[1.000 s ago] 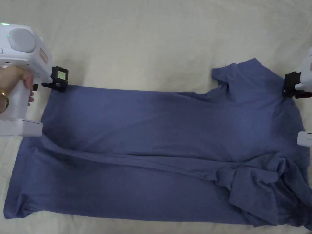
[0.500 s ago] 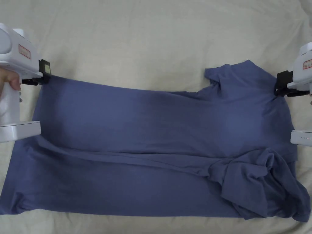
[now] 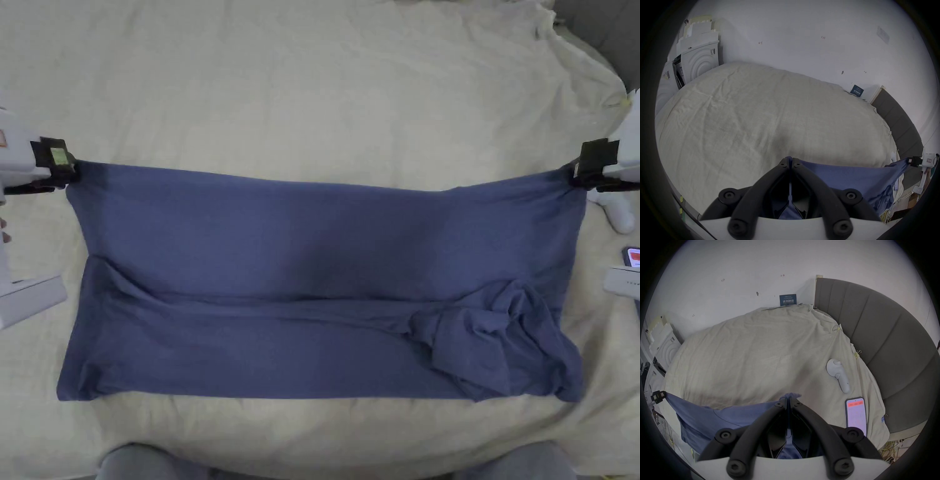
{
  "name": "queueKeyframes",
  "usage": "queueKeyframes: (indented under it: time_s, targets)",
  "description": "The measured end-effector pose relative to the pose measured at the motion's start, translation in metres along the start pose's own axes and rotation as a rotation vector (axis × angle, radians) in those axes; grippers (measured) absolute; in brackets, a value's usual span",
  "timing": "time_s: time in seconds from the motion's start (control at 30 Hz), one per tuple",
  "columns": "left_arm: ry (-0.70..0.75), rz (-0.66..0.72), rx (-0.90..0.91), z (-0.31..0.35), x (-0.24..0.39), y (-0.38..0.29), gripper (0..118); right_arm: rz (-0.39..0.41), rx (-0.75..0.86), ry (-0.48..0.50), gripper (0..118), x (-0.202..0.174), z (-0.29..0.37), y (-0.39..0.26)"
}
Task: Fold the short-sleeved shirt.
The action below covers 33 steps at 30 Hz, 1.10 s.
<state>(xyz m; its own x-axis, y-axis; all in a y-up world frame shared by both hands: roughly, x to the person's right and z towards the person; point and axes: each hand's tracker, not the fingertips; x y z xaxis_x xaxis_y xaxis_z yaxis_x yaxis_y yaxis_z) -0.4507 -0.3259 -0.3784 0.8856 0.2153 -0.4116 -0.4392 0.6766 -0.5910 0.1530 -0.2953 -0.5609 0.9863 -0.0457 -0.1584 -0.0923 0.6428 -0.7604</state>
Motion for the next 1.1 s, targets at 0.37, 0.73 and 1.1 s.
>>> queueKeyframes:
  time_s: [0.37,0.73,1.1]
  targets:
    - [0.001,0.025,-0.008,0.052,-0.026,-0.096,0,-0.084,0.032,0.053,1,0.037,0.056,-0.105]
    - [0.122,0.037,-0.179,0.027,-0.038,-0.191,0,-0.139,-0.138,0.003,1,0.057,0.006,-0.197]
    - [0.273,-0.007,-0.160,0.032,-0.042,-0.192,100,-0.088,-0.182,-0.072,92,0.045,0.019,-0.211]
